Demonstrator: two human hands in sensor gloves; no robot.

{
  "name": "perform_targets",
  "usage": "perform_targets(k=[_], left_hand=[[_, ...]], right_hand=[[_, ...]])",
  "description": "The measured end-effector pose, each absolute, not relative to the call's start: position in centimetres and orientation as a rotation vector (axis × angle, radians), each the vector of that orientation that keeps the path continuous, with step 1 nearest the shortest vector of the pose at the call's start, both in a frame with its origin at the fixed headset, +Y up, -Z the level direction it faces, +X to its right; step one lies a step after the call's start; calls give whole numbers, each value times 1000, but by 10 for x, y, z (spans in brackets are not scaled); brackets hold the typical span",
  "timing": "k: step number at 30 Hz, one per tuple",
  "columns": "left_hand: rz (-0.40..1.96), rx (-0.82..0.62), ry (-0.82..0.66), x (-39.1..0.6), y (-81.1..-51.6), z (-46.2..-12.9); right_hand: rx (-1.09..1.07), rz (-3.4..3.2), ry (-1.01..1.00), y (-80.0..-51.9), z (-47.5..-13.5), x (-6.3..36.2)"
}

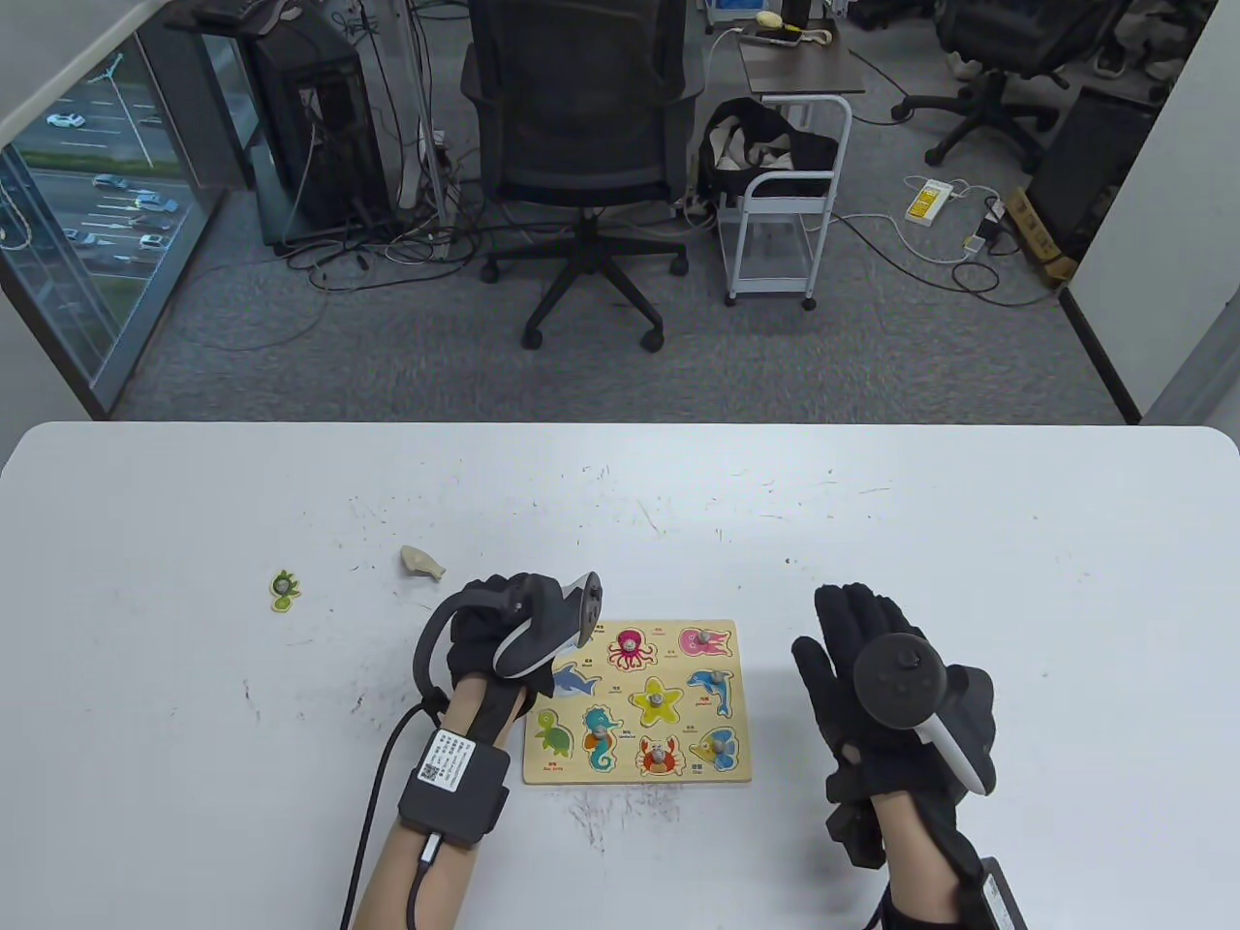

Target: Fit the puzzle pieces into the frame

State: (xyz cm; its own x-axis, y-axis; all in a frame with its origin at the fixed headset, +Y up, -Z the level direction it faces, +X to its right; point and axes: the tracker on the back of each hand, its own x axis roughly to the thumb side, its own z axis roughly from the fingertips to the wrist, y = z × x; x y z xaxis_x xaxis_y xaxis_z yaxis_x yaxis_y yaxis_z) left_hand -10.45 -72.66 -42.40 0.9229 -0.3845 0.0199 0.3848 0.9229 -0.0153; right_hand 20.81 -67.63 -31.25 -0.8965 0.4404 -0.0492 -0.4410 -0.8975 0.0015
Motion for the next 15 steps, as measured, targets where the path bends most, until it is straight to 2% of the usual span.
perform_targets(k=[15], left_hand=[[-485,-56,-73,-74,-755,-429]], right_hand=[[-58,2680,21,-677,-313,208]])
